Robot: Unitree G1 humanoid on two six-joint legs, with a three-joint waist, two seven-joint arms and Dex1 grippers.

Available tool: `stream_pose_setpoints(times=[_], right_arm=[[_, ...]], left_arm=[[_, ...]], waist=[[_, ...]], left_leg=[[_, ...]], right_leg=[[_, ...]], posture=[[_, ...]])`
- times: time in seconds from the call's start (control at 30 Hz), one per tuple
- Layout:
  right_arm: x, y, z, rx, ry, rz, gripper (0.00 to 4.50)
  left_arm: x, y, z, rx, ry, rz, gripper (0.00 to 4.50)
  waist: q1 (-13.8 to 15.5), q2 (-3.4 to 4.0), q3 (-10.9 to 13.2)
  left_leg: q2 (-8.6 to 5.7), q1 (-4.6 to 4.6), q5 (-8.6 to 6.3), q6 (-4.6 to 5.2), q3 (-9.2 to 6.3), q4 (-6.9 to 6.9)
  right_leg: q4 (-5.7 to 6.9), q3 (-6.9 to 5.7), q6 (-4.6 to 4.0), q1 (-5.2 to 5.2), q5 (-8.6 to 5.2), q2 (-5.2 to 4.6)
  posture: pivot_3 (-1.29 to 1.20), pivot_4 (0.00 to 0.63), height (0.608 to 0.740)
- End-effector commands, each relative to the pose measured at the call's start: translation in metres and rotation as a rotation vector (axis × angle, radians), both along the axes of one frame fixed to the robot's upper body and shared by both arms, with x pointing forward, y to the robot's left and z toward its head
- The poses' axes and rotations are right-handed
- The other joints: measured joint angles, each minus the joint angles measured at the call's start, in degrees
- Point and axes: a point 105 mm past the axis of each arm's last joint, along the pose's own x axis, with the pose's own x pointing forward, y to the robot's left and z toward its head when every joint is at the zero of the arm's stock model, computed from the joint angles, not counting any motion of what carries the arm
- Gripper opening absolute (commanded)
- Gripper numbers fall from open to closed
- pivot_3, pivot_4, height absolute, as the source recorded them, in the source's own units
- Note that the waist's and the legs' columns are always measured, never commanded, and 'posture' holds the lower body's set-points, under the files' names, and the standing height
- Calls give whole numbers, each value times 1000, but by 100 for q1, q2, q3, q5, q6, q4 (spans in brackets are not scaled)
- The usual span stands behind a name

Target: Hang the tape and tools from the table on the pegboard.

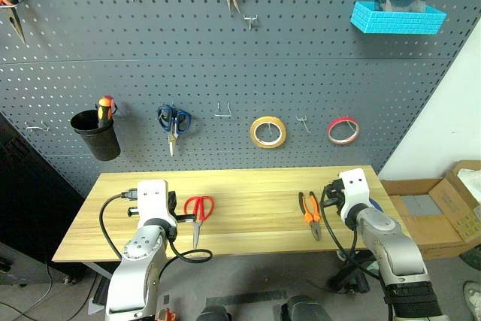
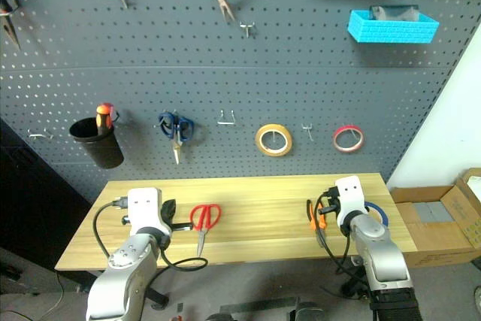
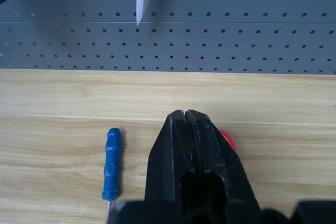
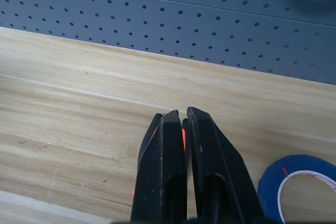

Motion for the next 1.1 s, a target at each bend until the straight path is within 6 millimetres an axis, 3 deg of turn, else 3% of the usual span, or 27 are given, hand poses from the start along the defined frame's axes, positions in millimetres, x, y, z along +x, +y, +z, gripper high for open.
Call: stream_pose_setpoints(times=[0.03, 0.1, 0.47, 0.7, 0.8, 0.87, 0.97, 1.1], right_arm=[[5, -2, 20, -2, -85, -8, 196], [5, -2, 21, 1, -86, -8, 649], [2, -3, 19, -3, -72, 3, 4458], [-3, -4, 12, 4, -32, 14, 4458], [-5, -9, 6, -8, 6, 32, 4458], [-4, -17, 4, -9, 29, 34, 4458], [0, -30, 0, -29, 77, 47, 4458], [0, -52, -22, -112, 232, 64, 4458]], left_arm=[[3, -1, 15, 14, -61, -4, 177], [3, -3, 19, -8, -82, -18, 603], [2, -8, 21, -12, -81, -24, 4479], [0, -11, 17, -62, -63, -32, 4479], [4, -27, 16, -111, -47, -106, 4479], [11, -52, 16, -135, -30, -232, 4479], [25, -106, 23, -167, -18, -497, 4479], [34, -176, 28, -140, -6, -857, 4479]], waist=[[-1, 0, 0], [-2, 0, 0], [-4, -1, 14], [-10, 0, 44], [-15, -5, 88], [-12, -9, 139], [-6, -9, 250], [-61, -4, 410]], left_leg=[[0, 0, 0, 0, 0, 0], [0, 0, 0, 0, 0, 0], [0, 0, 0, 0, 0, 0], [0, 0, 0, 0, -1, -1], [1, 0, 0, 0, -1, 0], [0, -2, 0, 0, -1, 2], [0, -6, 0, 1, -2, 18], [-1, -20, -1, 2, 1, 58]], right_leg=[[0, 0, 0, 0, 0, 0], [0, 0, 0, 0, 0, 0], [-1, 0, -1, -1, -1, 0], [-1, 0, -1, -2, -1, 0], [-1, -1, -1, -2, -2, 0], [-1, -1, -1, -2, -2, 0], [-2, -2, -1, 2, -2, -1], [-8, 0, 4, 9, 0, -1]], posture=[[-29, 32, 740], [-29, 32, 740], [-31, 44, 740], [-35, 57, 740], [-46, 71, 740], [-55, 90, 740], [-65, 107, 740], [-82, 141, 740]])
